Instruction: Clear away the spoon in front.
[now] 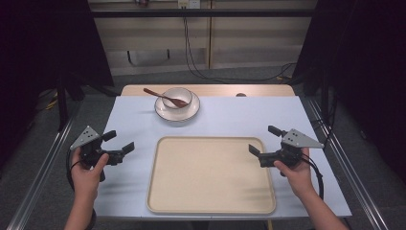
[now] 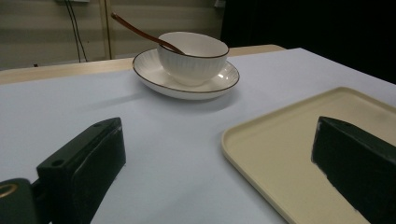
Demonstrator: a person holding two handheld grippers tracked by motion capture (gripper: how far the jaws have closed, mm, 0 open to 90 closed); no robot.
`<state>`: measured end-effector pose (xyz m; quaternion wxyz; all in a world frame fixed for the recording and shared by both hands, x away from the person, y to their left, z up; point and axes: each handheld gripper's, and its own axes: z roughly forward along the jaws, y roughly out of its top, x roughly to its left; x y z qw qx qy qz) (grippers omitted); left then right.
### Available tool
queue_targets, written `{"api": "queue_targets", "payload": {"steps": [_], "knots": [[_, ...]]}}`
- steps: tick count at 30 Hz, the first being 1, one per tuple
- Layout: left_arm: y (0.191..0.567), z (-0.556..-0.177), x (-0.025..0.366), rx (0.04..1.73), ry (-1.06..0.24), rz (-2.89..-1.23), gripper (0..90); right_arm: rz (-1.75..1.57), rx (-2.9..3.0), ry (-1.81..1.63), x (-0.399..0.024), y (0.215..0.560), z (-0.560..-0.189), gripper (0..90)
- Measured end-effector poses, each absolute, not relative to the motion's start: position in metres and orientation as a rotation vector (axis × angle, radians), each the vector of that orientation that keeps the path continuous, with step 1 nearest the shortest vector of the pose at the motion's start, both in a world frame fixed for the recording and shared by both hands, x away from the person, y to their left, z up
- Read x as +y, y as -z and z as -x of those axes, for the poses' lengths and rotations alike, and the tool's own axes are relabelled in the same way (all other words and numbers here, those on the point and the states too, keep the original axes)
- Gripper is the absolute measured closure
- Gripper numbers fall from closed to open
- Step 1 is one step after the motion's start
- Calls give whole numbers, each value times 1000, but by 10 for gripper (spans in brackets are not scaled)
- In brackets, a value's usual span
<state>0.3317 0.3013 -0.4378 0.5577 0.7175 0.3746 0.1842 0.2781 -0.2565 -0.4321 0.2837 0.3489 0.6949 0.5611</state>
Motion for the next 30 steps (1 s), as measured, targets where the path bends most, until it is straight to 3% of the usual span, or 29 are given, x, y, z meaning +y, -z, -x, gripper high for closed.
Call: {"api": "queue_targets", "payload": {"steps": [18, 30], "knots": [[438, -343, 290, 887, -416, -1684, 20, -930, 1882, -1496, -259, 434, -275, 0], [438, -374, 272, 929, -434, -1671, 12, -919, 1887, -1513, -257, 433, -272, 0]]}}
